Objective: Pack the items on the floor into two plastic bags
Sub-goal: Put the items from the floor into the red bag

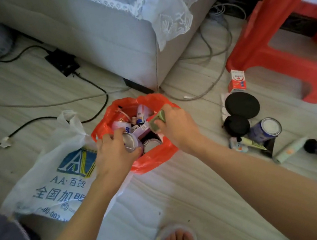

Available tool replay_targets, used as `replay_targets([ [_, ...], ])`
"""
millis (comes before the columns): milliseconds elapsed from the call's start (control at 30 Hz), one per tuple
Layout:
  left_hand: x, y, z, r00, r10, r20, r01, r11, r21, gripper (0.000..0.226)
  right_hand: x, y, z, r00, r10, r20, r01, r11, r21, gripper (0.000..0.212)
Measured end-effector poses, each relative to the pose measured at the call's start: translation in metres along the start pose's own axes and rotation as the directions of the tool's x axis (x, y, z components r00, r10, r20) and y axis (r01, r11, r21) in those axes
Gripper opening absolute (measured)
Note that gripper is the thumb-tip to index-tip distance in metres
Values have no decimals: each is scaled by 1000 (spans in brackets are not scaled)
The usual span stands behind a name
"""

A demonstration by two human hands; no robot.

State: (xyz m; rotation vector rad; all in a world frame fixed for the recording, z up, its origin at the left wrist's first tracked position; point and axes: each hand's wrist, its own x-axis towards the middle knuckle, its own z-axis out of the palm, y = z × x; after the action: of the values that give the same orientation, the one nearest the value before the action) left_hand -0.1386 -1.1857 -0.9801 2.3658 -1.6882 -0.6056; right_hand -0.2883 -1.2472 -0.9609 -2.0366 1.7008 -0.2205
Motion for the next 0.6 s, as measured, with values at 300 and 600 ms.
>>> replay_targets([
  [300,-10,-21,4,984,-17,177,3,997,81,68,-3,-2,0,999,32,-11,-30,991,128,30],
  [600,12,-11,18,993,-89,81,89,996,5,64,-8,9,2,1000,-7,-24,10,991,136,25],
])
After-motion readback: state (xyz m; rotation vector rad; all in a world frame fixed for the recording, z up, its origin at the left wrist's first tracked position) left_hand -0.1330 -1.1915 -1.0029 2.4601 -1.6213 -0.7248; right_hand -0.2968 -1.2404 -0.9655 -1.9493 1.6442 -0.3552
